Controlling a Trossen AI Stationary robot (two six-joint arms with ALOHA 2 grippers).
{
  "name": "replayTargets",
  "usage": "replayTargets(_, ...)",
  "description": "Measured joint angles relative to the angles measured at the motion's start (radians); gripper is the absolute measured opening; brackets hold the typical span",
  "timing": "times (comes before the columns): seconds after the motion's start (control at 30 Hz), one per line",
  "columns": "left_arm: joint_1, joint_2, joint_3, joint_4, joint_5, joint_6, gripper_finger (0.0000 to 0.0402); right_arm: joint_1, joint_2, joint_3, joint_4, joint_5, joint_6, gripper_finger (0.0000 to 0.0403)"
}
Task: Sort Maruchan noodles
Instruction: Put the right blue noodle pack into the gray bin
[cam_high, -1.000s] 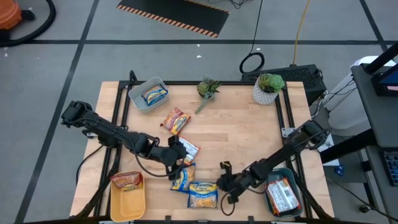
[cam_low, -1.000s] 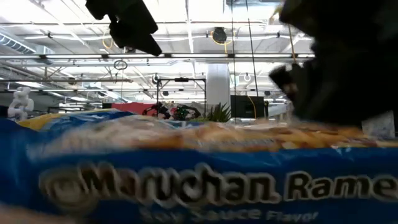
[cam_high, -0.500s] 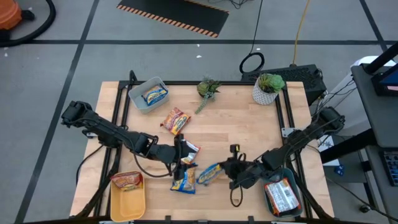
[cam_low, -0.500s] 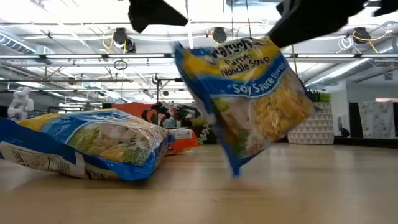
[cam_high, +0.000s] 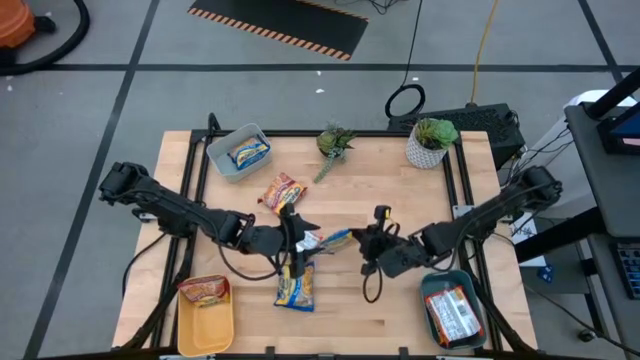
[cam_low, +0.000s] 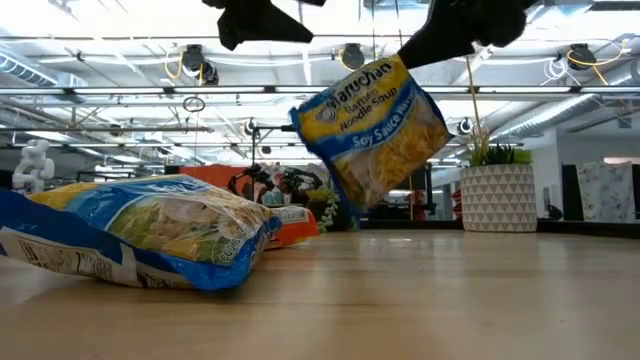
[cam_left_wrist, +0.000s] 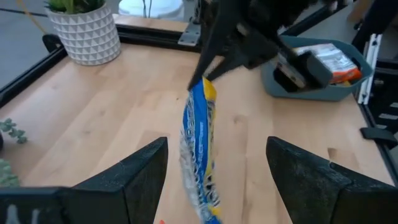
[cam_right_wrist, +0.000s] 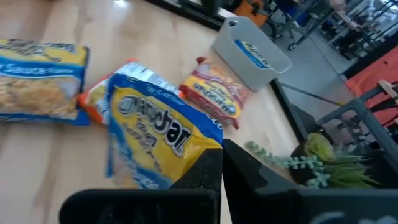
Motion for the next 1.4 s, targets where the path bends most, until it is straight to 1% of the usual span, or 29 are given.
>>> replayTargets(0.13,0.009,0.01,0.0,0.01,-0.003,0.021,0.0276,-0.018,-0.023,0.0,0.001,-0.008,-0.016,0.0)
replayTargets(0.23,0.014,0.033,-0.002,0.027,-0.003,0.048,0.0276,-0.024,-0.054,0.0,0.008,-0.034,-0.041,0.0)
replayTargets(0.43,0.018,0.097,-0.002,0.151,-0.032,0.104,0.0276,-0.036,-0.12,0.001,0.008,-0.032,-0.085,0.0)
replayTargets(0.5,0.018,0.114,-0.002,0.175,-0.078,0.149,0.0276,-0.043,-0.137,0.001,0.006,-0.032,-0.099,0.0)
replayTargets(0.63,0.018,0.144,-0.002,0.219,-0.236,0.233,0.0276,-0.062,-0.153,0.002,0.01,-0.03,-0.117,0.0)
replayTargets(0.7,0.021,0.156,-0.002,0.235,-0.254,0.248,0.0276,-0.069,-0.152,0.002,0.005,-0.03,-0.118,0.0)
replayTargets(0.87,0.022,0.177,-0.002,0.288,-0.221,0.21,0.0276,-0.079,-0.152,0.002,-0.001,-0.033,-0.118,0.0)
replayTargets(0.97,0.04,0.195,-0.001,0.309,-0.196,0.14,0.0276,-0.08,-0.152,0.002,0.001,-0.033,-0.115,0.0)
replayTargets(1.03,0.055,0.2,-0.002,0.289,-0.189,0.093,0.0276,-0.08,-0.152,0.002,0.007,-0.035,-0.112,0.0)
replayTargets(1.13,0.081,0.222,0.0,0.31,-0.129,0.042,0.0276,-0.08,-0.151,0.002,0.014,-0.063,-0.103,0.0)
replayTargets(1.23,0.097,0.237,-0.002,0.302,-0.066,0.034,0.0276,-0.08,-0.151,0.002,0.019,-0.067,-0.1,0.0)
replayTargets(1.4,0.106,0.249,-0.002,0.323,-0.043,0.008,0.0276,-0.079,-0.151,0.002,0.019,-0.068,-0.099,0.0)
